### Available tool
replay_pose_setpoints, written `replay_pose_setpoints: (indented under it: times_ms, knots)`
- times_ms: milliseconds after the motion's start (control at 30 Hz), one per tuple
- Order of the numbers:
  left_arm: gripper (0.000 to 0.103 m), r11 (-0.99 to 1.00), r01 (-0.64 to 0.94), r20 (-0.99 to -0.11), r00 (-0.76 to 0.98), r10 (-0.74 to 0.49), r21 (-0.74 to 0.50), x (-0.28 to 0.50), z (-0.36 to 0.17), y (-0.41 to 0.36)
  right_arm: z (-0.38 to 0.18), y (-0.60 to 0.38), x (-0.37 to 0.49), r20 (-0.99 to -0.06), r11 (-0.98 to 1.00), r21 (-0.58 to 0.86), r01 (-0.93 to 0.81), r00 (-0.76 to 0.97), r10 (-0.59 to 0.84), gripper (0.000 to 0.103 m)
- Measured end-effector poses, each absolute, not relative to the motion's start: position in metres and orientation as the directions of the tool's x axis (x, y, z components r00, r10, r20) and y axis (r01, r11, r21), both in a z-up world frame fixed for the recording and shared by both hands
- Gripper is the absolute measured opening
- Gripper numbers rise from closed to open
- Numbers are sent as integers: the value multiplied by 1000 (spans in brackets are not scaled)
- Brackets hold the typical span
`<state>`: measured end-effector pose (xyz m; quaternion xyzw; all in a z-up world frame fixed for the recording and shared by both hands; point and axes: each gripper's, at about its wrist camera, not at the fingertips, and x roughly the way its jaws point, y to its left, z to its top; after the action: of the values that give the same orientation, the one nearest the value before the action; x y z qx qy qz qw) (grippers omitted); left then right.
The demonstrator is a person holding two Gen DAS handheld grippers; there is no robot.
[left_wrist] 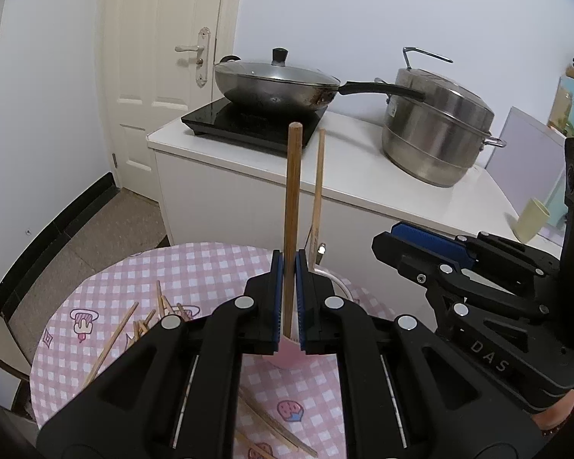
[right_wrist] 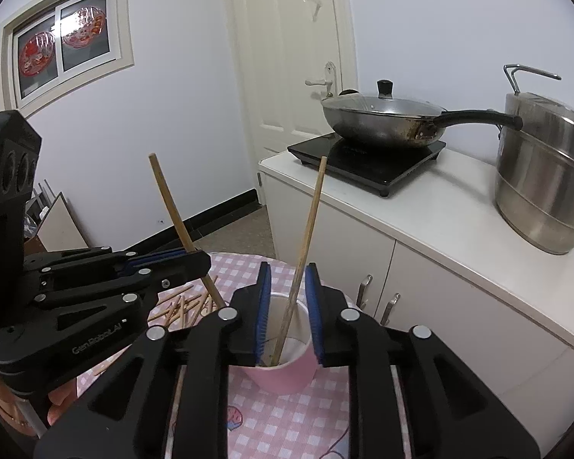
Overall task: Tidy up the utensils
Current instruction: 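Open the left tool over the pink cup while the right tool releases its chopstick, then move both tools back down to the chopsticks on the tablecloth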
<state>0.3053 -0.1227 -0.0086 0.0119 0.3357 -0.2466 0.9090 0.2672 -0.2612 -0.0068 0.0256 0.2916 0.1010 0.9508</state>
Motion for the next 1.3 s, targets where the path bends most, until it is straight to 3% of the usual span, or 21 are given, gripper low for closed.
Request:
replay_pose_setpoints:
  times_ms: [67, 100, 133, 167, 233, 800, 1300]
  knots:
    - [9, 878, 459, -621, 651, -437, -136, 303, -8, -123, -5, -260, 264, -550, 978, 105, -178, 809, 206, 20]
    - [16, 878, 461, -623, 650, -435, -132, 301, -7, -123, -4, -260, 263, -549, 979, 103, -177, 810, 204, 20]
    - [39, 880, 457, -623, 653, -430, -128, 299, -7, -123, -4, -260, 261, -548, 980, 101, -173, 812, 200, 20]
    - [53, 897, 428, -616, 678, -400, -111, 297, -6, -122, -3, -261, 259, -547, 981, 100, -165, 815, 193, 19]
    - [60, 904, 416, -590, 706, -391, -102, 292, -4, -116, -1, -263, 257, -547, 980, 106, -167, 813, 198, 20]
    - [68, 926, 376, -601, 733, -319, -32, 263, 3, -52, -10, -212, 245, -584, 960, 78, -268, 768, 262, 22]
    - [68, 961, 271, -773, 595, -218, -63, 294, -77, 13, -70, -138, 281, -714, 917, 90, -390, 616, 332, 23]
